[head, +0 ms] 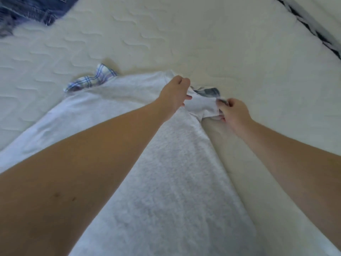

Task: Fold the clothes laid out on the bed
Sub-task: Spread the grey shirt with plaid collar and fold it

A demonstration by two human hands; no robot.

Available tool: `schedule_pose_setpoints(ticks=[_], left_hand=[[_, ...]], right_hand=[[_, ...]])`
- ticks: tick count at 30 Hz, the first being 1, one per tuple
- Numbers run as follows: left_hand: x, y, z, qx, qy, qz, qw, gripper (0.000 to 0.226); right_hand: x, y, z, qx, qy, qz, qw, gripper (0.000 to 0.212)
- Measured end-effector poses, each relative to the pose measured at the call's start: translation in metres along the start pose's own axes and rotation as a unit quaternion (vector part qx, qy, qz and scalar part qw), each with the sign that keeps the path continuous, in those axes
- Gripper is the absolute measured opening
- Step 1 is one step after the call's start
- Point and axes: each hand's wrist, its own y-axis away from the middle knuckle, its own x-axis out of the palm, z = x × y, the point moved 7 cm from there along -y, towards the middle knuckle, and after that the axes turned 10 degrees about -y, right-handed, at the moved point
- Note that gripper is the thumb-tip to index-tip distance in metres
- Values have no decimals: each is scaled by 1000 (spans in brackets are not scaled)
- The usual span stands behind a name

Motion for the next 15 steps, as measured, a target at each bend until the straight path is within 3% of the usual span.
schedule_pose_setpoints(ticks=[3, 6, 9, 15], left_hand=[[-29, 20, 23, -6, 52, -93, 994, 25], [-75, 43, 48, 3, 82, -190, 978, 30], [-112, 61, 67, 11, 70, -217, 974, 27], [-166, 91, 114, 8, 88, -220, 972, 56]], right_hand=[[20, 44, 45, -136, 84, -43, 986, 24], [64, 97, 80, -228, 83, 8, 970, 21], [108, 135, 91, -262, 135, 68, 953, 12], [169, 180, 77, -338, 240, 121, 902, 19]])
